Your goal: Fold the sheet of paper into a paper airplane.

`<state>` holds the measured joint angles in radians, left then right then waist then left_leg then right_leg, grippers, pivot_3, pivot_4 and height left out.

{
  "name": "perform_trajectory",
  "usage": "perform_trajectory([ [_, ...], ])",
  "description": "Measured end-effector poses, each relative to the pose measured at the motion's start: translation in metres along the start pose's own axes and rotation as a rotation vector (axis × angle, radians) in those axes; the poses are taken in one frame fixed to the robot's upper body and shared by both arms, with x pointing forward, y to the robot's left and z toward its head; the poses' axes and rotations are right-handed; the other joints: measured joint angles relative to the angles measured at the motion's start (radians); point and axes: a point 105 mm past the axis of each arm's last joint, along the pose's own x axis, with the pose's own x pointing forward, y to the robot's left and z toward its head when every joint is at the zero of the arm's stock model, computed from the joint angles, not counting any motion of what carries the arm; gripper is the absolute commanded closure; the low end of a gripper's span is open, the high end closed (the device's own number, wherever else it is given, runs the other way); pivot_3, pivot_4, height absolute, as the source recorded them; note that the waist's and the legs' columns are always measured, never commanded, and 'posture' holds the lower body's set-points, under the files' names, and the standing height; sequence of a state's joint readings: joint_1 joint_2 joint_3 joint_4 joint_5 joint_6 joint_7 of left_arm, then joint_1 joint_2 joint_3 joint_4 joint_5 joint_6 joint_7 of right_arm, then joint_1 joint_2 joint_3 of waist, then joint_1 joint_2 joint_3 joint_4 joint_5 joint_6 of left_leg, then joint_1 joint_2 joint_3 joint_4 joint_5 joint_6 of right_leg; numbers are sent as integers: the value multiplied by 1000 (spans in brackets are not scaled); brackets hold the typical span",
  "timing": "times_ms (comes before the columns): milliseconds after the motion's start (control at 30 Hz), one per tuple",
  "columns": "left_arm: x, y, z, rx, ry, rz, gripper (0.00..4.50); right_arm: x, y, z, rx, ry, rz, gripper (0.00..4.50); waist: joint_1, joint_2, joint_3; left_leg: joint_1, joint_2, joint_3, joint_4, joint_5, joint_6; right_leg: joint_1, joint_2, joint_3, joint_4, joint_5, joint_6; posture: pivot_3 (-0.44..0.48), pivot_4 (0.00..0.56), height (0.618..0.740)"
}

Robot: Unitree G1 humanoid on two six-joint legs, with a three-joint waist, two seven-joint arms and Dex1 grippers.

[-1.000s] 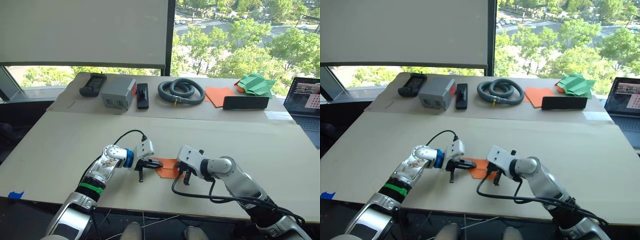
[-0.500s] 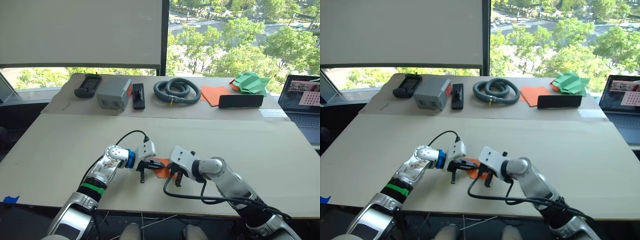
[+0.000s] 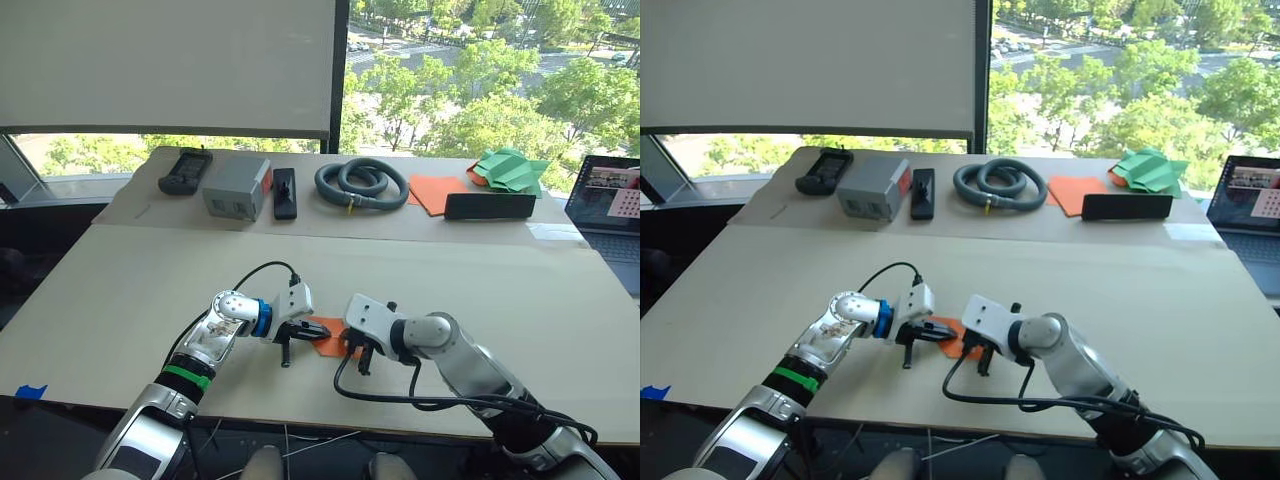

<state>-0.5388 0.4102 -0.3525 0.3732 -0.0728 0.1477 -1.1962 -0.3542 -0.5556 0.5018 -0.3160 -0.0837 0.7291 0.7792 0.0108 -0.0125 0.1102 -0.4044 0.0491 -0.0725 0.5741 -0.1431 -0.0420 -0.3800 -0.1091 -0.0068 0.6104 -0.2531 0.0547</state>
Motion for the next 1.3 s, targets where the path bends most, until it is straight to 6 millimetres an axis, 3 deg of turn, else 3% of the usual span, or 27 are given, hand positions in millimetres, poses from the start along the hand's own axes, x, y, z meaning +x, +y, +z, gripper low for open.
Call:
perform_trajectory([
  [400,-1,1,-1,2,1,-2,4500,-24,0,-23,43,53,-25,4486,4,-2,-1,0,-1,0,0,-1,-2,2,-3,-4,-2,-1,1,0,150,711],
  [600,-1,1,-1,5,1,-5,4500,-32,-7,-21,89,37,-49,4486,3,-4,0,-1,-1,0,0,-1,-2,3,-4,-5,-2,-1,1,0,150,711],
  [900,0,3,4,13,-4,-8,4500,-25,-9,23,137,-187,-24,4486,1,0,7,-5,-1,0,0,-1,-1,-3,-3,-5,0,-1,1,0,150,711],
  [967,1,2,4,12,-6,-10,4500,-22,-11,22,133,-180,-36,4486,3,0,7,-5,-1,0,0,-1,-1,-3,-3,-5,-1,-1,1,0,150,711],
  [1100,3,2,5,9,-8,-12,4500,-9,-10,2,156,-94,-40,4486,2,0,7,-6,-1,0,0,0,-1,-4,-3,-5,-1,-1,1,0,150,711],
  [1300,10,0,8,17,-6,-16,4500,-6,-12,1,116,-55,-48,4486,1,0,7,-5,-1,0,0,0,-1,-3,-3,-5,0,-1,1,0,150,711],
])
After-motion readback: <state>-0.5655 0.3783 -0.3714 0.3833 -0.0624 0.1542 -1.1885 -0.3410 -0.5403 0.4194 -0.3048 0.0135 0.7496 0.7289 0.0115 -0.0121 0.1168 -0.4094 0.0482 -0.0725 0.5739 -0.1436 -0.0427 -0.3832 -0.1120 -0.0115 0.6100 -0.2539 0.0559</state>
